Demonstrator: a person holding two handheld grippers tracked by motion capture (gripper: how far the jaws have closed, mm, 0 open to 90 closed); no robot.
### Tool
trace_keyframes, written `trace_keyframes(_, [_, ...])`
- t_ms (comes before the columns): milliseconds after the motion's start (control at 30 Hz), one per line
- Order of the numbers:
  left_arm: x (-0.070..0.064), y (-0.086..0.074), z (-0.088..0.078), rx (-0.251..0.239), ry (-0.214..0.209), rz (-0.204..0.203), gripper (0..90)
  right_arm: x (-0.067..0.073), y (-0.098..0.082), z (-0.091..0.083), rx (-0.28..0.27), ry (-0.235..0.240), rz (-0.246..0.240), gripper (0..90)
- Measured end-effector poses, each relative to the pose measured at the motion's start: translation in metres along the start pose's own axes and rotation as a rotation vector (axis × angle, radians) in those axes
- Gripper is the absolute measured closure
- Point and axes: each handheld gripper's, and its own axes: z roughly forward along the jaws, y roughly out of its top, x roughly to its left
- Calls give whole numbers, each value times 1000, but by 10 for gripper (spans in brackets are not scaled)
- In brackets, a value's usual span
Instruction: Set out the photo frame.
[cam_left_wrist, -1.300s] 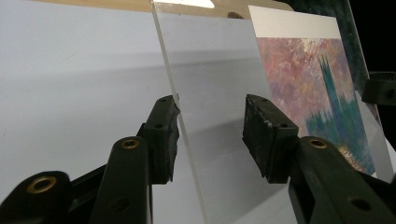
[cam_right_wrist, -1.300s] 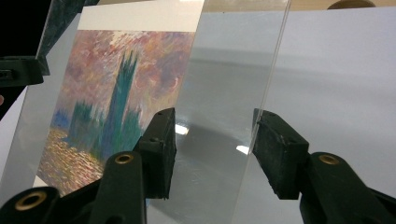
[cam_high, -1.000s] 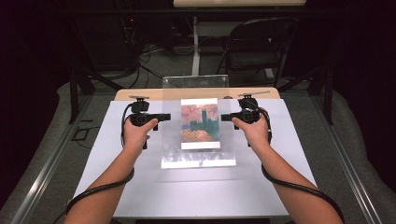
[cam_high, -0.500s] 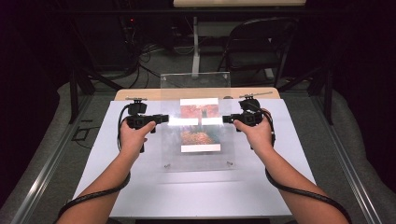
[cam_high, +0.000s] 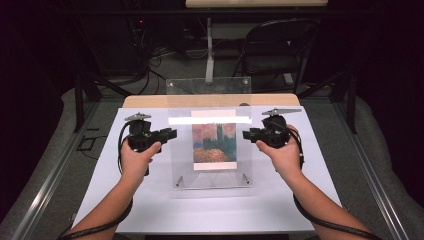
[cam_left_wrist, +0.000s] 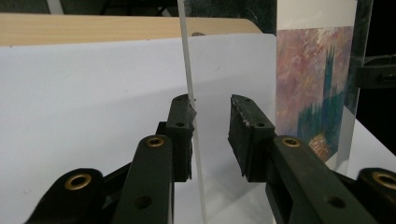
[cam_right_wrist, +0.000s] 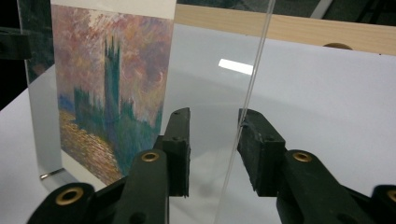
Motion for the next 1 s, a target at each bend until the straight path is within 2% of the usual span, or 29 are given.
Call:
trace_keyframes(167, [-13, -15, -18, -43, -21, 47, 725, 10, -16, -22, -37, 12, -44, 684])
trace_keyframes(267, [-19, -23, -26, -52, -25, 78, 726, 17, -26, -33, -53, 23, -78, 692])
trace_keyframes(333, [-22, -27, -30, -57, -28, 91, 726, 19, -29, -35, -59, 24, -79, 693])
trace_keyframes(367, [-24, -30, -33, -60, -31, 101, 725, 23, -35, -41, -66, 20, -104, 694])
trace_keyframes(400, [-24, -32, -35, -63, -33, 102, 724, 25, -37, -42, -69, 19, -108, 694])
trace_keyframes(500, [-26, -38, -40, -67, -52, 102, 721, 28, -42, -46, -81, 26, -112, 694])
trace_keyframes(600, [-29, -43, -44, -72, -56, 119, 713, 27, -48, -50, -86, 59, -101, 696])
trace_keyframes(833, [-34, -53, -51, -79, -109, 134, 658, 28, -60, -59, -97, 112, -95, 684])
trace_keyframes(967, [-34, -60, -54, -83, -105, 132, 648, 28, -66, -62, -119, 121, -91, 666])
trace_keyframes(1000, [-34, -61, -55, -85, -101, 126, 631, 28, -68, -63, -123, 129, -83, 637])
